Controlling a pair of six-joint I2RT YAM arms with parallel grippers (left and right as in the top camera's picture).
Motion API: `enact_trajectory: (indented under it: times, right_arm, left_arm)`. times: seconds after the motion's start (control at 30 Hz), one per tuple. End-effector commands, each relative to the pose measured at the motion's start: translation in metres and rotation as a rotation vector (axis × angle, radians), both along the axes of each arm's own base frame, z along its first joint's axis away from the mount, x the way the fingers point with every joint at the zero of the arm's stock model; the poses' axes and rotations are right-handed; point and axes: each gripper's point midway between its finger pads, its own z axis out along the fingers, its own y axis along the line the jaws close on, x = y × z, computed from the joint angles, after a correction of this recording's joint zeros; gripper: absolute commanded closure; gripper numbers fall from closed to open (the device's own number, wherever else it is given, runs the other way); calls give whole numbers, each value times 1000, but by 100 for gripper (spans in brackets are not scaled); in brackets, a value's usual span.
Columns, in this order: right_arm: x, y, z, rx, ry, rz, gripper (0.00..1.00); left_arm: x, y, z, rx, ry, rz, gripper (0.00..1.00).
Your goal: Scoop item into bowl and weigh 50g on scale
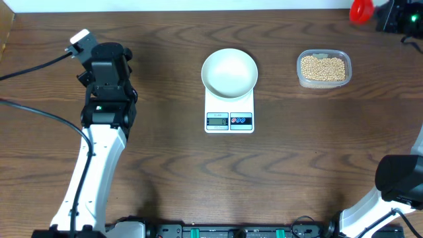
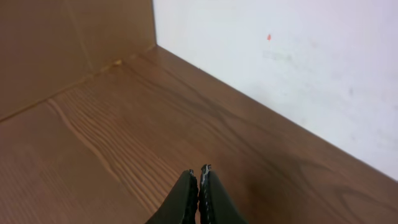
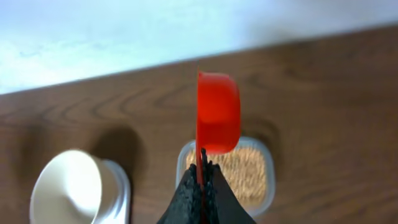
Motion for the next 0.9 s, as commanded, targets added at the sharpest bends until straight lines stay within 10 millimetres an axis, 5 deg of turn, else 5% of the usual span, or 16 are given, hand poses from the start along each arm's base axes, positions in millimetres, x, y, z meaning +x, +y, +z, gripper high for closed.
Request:
enact_trajectory:
  times: [0.0, 0.23, 0.43, 0.47, 0.5, 0.53, 0.87]
  right_arm:
    - [-15, 9, -16, 53, 103, -10, 99]
    - [-48, 19, -39, 33, 263, 40, 99]
    - [-49, 30, -40, 17, 271, 74, 99]
    - [-49, 32, -40, 16, 270, 79, 99]
    - [-49, 34, -40, 15, 269, 84, 99]
    - [-48, 36, -40, 11, 265, 91, 99]
    - [-35, 36, -37, -59, 220, 84, 99]
  left_arm:
    - [10, -13, -6, -21, 21, -92, 92]
    - [23, -65, -21, 54, 143, -492, 89]
    - [15, -66, -34, 50, 209, -507, 83]
    - [14, -66, -36, 49, 215, -508, 70]
    - [14, -66, -37, 47, 222, -508, 43]
    - [12, -66, -39, 45, 232, -508, 2]
    - [5, -66, -50, 33, 282, -509, 2]
